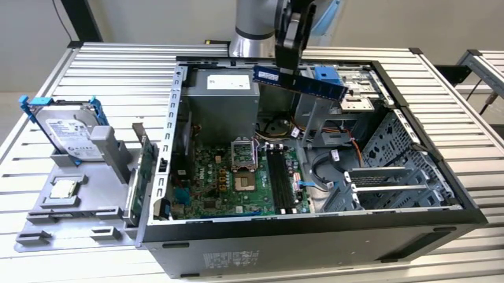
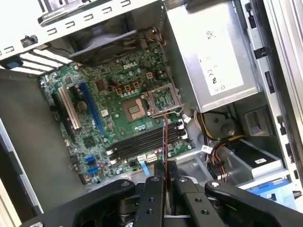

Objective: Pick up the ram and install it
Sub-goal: 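Insert the ram into the slot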

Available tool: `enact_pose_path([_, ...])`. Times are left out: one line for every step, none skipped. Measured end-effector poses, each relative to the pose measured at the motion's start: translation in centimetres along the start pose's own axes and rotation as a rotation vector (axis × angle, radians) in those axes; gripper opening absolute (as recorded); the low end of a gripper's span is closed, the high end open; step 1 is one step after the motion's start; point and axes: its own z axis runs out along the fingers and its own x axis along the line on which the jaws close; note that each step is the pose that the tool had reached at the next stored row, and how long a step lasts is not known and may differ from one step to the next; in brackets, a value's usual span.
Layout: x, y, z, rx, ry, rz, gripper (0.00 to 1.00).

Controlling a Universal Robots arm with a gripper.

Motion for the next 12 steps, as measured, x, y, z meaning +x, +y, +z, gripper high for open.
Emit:
enact_pose_path([0.00,0.00,0.00,0.0000,0.0005,0.015,0.00])
enact_pose_path([0.00,0.00,0.00,-0.0001,0.0008,0.028,0.00])
enact_pose_path([0.00,0.00,0.00,-0.0001,0.0013,0.042,0.00])
enact_pose_path([0.00,0.00,0.00,-0.0001,0.0018,0.055,0.00])
enact_pose_path([0.00,0.00,0.00,-0.0001,0.0023,0.068,0.00])
enact_pose_path([0.00,0.00,0.00,0.0000,0.0028,0.081,0.00])
enact_pose_path([0.00,0.00,0.00,-0.0001,0.0033,0.094,0.00])
enact_pose_path([0.00,0.00,0.00,-0.0001,0.0038,0.107,0.00])
enact_pose_path([0.00,-0.01,0.00,-0.0001,0.0042,0.120,0.00])
enact_pose_path([0.00,-0.01,0.00,-0.0001,0.0047,0.134,0.00])
enact_pose_path([0.00,0.00,0.00,-0.0001,0.0051,0.147,0.00])
enact_pose_path([0.00,0.00,0.00,-0.0001,0.0056,0.160,0.00])
